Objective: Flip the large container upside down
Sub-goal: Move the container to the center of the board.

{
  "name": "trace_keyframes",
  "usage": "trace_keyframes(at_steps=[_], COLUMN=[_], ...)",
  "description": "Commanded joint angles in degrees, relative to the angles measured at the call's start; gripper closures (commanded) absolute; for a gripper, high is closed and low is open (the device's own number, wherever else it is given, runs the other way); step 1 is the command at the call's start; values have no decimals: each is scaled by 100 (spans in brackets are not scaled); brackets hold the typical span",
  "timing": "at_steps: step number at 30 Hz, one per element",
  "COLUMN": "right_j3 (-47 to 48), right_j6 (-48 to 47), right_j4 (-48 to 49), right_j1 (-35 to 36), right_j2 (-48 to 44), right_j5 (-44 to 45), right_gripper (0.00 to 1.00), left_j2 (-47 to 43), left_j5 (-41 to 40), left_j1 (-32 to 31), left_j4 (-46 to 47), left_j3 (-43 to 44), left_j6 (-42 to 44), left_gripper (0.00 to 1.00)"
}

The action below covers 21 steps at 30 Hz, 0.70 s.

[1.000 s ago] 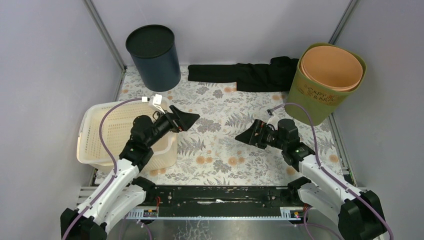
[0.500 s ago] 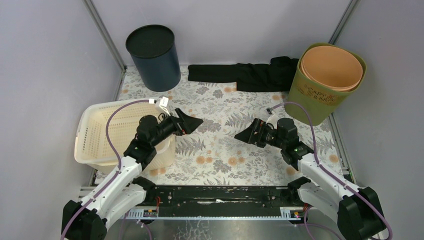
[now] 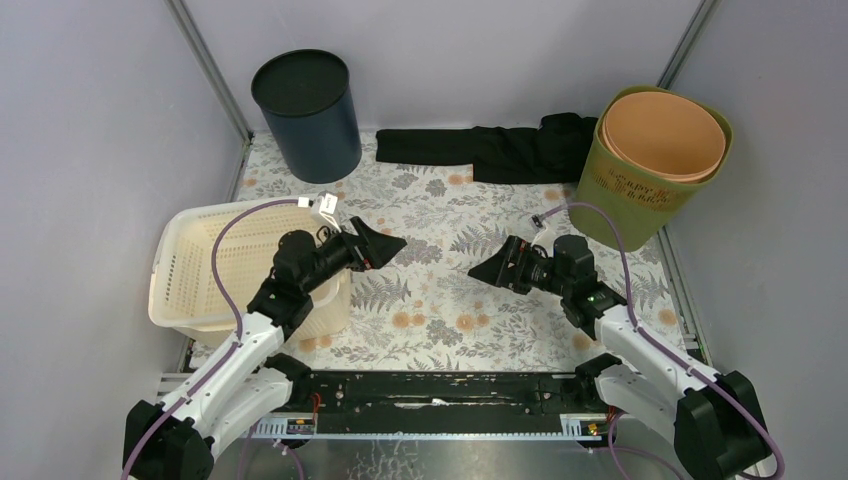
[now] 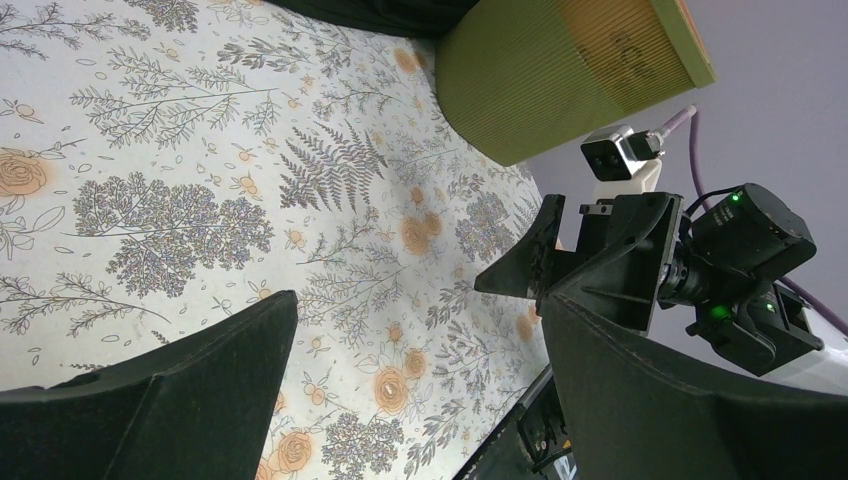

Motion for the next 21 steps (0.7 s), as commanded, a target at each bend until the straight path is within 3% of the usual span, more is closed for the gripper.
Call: trace_keyframes(at_steps=[1,21], right_j3=[269,227], right_j6=[-77,43], right_j4=[300,566], right_j1=[-10,-9], right_j2=[53,225], right_j5=[-184,-316], right_gripper=[1,1], left_j2=[-24,-6], left_j5=[-56,-45], left_j1=[32,32], left_j4=[-82,-118], left_j3=[41,76], left_j6=[167,165], left_gripper=[0,0])
